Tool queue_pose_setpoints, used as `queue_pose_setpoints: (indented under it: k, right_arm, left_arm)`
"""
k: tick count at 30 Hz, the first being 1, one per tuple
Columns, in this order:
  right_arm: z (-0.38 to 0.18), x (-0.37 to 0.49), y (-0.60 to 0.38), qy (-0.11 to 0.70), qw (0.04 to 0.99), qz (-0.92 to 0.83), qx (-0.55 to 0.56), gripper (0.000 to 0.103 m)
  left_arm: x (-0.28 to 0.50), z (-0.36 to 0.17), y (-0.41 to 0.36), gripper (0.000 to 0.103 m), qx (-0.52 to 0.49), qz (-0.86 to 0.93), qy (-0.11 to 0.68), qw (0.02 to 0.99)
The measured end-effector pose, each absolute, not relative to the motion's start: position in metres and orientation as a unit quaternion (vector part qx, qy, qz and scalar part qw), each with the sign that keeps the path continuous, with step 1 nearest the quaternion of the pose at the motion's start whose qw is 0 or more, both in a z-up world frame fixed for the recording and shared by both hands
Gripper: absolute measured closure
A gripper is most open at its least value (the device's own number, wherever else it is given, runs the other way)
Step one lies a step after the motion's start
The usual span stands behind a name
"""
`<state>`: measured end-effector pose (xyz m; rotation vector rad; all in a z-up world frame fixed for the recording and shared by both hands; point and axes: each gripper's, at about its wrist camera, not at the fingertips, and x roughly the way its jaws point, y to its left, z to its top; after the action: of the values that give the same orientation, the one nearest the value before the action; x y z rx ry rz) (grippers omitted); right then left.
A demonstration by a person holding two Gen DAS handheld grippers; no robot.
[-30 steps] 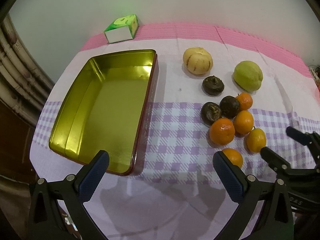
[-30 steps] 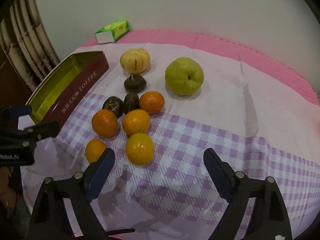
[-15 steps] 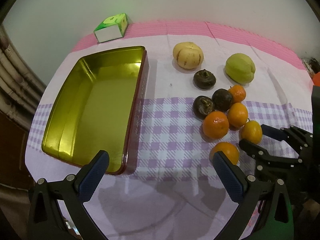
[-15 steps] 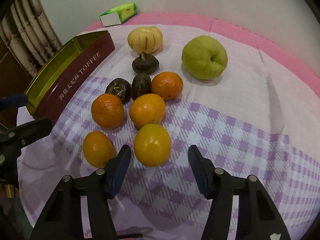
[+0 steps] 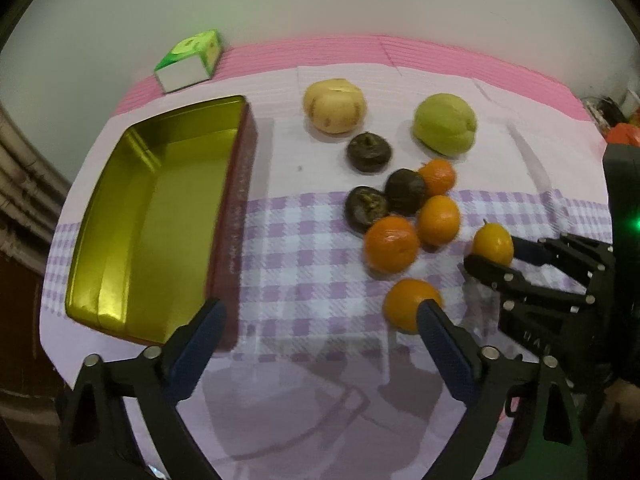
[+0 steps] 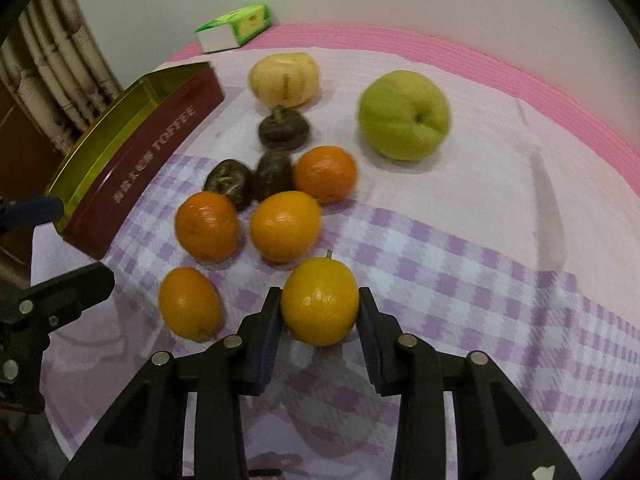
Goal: Organize fruits
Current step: 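Grasp a mandarin orange with the right gripper while the left gripper grasps another orange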
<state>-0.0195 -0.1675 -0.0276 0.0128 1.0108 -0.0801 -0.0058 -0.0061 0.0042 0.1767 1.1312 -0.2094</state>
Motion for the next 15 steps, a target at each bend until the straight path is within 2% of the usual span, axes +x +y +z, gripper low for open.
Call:
queue_pose_setpoints:
  k: [2, 4, 11, 15]
  right_arm:
    - [-0.021, -0.024, -0.177, 0.481, 0.875, -0.048, 0.014, 0.069]
    - [-0.015, -0.029, -0.187, 0.476, 0.877, -0.058, 0.023, 0.069]
    - [-0.003, -0.05, -0.212, 0.462, 0.881, -0.085, 0.049, 0.069]
    - [-0.002, -0.052, -0.217, 0.457, 0.883, -0.087, 0.061, 0.069]
  left_arm:
    - [-0.005, 0.004, -0.012, 0.012, 0.085, -0.111, 0.538, 0.831]
    - [-0.004, 0.003, -0.017, 0.02, 0.079, -0.125, 0.546, 0.825]
    - [0.006, -0.012, -0.035, 0.034, 0.045, -0.159, 0.596, 0.786]
    - [0.01, -0.02, -0.042, 0.038, 0.036, -0.161, 0.617, 0.77]
